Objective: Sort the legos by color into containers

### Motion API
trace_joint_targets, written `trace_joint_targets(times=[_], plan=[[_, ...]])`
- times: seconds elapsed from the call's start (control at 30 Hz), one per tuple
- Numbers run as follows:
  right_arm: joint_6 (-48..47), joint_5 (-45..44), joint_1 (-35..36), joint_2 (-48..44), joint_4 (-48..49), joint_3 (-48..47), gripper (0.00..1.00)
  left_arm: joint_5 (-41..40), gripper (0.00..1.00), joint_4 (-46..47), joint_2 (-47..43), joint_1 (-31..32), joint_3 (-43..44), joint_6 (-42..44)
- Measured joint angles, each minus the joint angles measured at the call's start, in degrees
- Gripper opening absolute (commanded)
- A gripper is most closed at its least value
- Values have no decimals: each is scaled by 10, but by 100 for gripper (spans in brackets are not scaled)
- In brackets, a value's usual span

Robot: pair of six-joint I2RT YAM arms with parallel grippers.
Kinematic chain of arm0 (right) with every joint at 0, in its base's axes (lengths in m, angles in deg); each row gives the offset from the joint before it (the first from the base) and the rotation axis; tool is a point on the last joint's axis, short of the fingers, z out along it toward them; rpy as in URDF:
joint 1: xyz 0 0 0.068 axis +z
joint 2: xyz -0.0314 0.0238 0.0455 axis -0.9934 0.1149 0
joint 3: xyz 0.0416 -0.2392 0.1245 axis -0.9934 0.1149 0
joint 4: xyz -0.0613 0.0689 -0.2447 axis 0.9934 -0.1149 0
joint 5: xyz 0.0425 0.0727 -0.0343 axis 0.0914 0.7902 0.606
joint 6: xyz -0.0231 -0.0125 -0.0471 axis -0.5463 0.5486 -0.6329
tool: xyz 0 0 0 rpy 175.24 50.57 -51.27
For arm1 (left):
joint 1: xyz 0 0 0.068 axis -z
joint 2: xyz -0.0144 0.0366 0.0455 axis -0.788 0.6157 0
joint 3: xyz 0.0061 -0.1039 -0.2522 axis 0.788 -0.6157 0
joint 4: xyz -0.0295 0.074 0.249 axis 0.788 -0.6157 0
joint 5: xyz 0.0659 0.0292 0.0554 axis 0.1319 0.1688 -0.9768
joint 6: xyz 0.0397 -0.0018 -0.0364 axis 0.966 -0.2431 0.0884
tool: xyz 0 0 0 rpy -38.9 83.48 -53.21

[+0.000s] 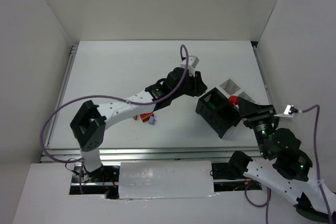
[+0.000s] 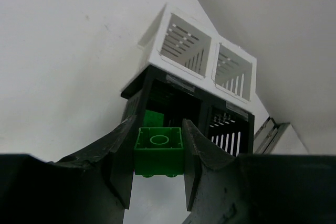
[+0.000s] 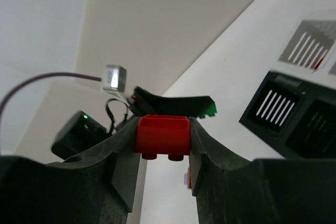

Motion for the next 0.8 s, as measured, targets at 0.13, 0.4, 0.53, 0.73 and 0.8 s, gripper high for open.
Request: trace_joint_targets(times=[0.13, 0.4, 0.53, 0.73, 0.8], plan=[[19, -54, 0, 1, -98, -74, 0, 28, 0, 2, 82, 19, 79, 12], [11, -73, 0, 37, -195, -103, 0, 16, 36, -26, 138, 46, 146, 24], [-6, -74, 0, 37, -191, -97, 0, 6, 67, -32, 139, 47, 146, 24], [-24, -81, 0, 67, -181, -95, 0, -16, 89, -42, 144, 45, 146, 24], [-27, -83, 0, 90, -178, -95, 0, -20, 90, -44, 150, 45, 146, 24]])
